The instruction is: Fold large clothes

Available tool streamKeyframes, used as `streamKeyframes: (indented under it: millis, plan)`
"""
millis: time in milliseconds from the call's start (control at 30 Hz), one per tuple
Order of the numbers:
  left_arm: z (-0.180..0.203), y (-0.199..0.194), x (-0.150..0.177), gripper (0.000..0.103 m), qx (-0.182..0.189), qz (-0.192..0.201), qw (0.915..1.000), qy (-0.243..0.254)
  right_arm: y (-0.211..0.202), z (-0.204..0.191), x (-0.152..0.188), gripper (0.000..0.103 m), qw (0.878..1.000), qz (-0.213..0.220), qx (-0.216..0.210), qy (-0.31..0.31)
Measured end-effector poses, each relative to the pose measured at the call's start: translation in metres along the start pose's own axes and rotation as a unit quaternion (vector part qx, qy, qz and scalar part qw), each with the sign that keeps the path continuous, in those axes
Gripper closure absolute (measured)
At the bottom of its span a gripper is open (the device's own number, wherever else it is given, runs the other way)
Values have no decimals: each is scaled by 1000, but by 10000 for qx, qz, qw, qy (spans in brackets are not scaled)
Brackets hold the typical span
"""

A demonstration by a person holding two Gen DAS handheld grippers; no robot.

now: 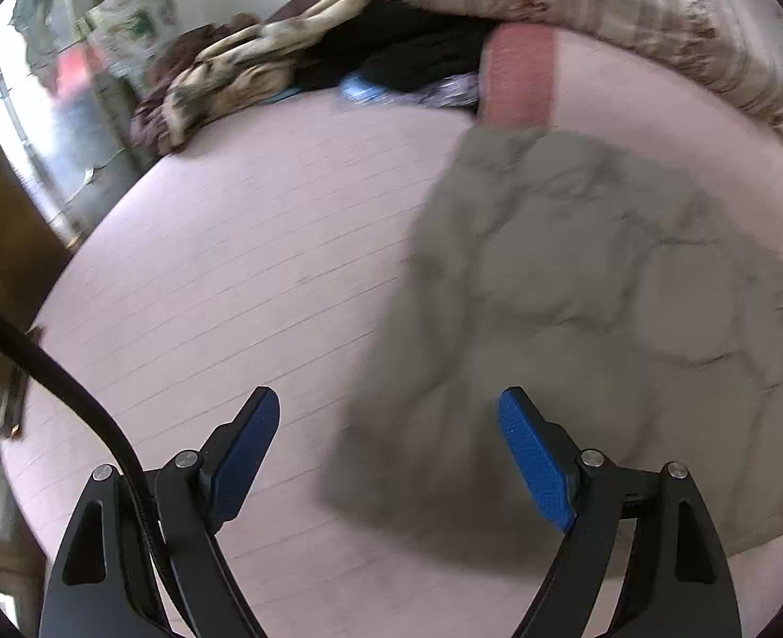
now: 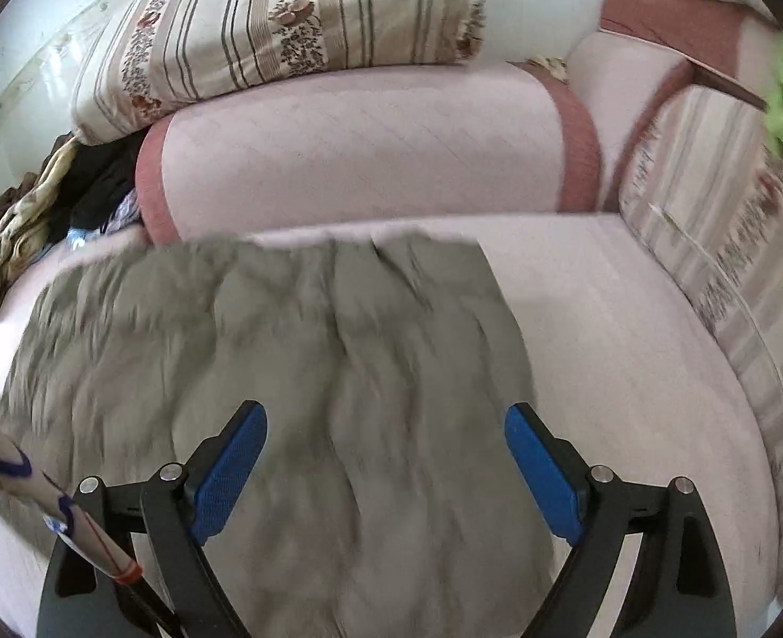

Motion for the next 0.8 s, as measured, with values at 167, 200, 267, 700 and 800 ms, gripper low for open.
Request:
streamKeyframes:
  millis: [167, 200, 267, 700, 800]
  plan:
    - [-22, 19, 11, 17, -47, -353, 9992, -174, 22, 26, 45, 11, 9973, -411, 607, -76]
    - [-24, 18, 11, 17, -40, -379, 9990, -214, 24, 33, 47, 12, 9967, -386, 711, -59]
    - [-27, 12, 10, 17, -41, -423, 9985, -352, 21, 45, 44, 12, 9950, -384, 913, 120]
    - [-58, -62, 48, 17, 158, -115, 9973, -704, -31, 4, 71, 12, 9969, -58, 722, -323]
    - [-58, -80, 64, 17, 232, -59, 9974, -683, -6, 6, 77, 12, 9955, -366, 835, -262]
Point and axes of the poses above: each gripper's, at about its wrist camera, not at the fingertips, and y roughly the way its jaws point, z to its right, x to its underside, the point moved 1 cm from there along y, roughly the way its jaws point
